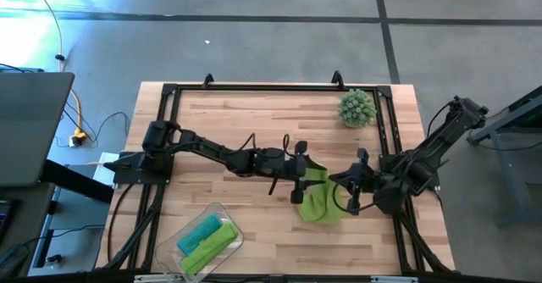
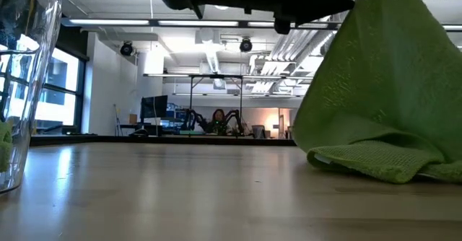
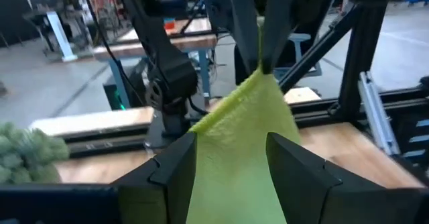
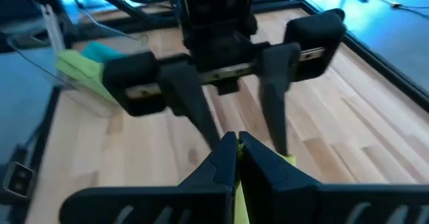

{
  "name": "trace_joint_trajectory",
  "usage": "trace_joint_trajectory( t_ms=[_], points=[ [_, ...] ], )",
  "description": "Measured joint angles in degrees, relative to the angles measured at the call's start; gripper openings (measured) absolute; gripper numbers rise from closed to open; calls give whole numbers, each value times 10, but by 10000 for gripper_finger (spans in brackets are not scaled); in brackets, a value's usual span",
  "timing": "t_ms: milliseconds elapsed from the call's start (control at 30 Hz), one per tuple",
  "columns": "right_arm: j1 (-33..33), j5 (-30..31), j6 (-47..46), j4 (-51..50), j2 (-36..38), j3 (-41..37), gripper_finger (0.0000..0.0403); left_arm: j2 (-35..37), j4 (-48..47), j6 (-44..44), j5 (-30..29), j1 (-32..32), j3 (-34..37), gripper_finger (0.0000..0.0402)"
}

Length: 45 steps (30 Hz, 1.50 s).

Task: Roll microfiber towels into tight, uniform cylinder then place into a basket
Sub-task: Roll the light green microfiber cloth

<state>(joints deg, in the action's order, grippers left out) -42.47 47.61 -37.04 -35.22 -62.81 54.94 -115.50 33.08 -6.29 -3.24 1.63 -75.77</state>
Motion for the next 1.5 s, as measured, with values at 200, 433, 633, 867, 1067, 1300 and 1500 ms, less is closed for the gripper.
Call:
trace_joint_trajectory(
  t_ms=[200, 433, 633, 867, 1067, 1300, 1500],
  points=[
    [0, -9, 0, 20, 3, 0, 0, -1, -5, -64, 0, 0, -1, 170],
    [0, -29, 41, 57, 3, 0, 0, -1, -20, -91, -7, 0, -2, 170],
    [0, -59, 74, 82, 3, 19, 0, -1, -71, -88, -11, -5, -2, 170],
    [-6, -72, 77, 34, 3, 66, 0, -1, -185, -44, -82, -6, -2, 170],
    [-19, -71, 87, 4, 4, 106, 0, -1, -248, -2, -111, -6, 0, 170],
    [-42, -87, 87, -10, 3, 118, 0, 0, -241, -5, -123, -4, 0, 170],
    [-50, -94, 60, -70, 3, 118, 0, 12, -186, -85, -126, 24, 0, 170]
  ],
)
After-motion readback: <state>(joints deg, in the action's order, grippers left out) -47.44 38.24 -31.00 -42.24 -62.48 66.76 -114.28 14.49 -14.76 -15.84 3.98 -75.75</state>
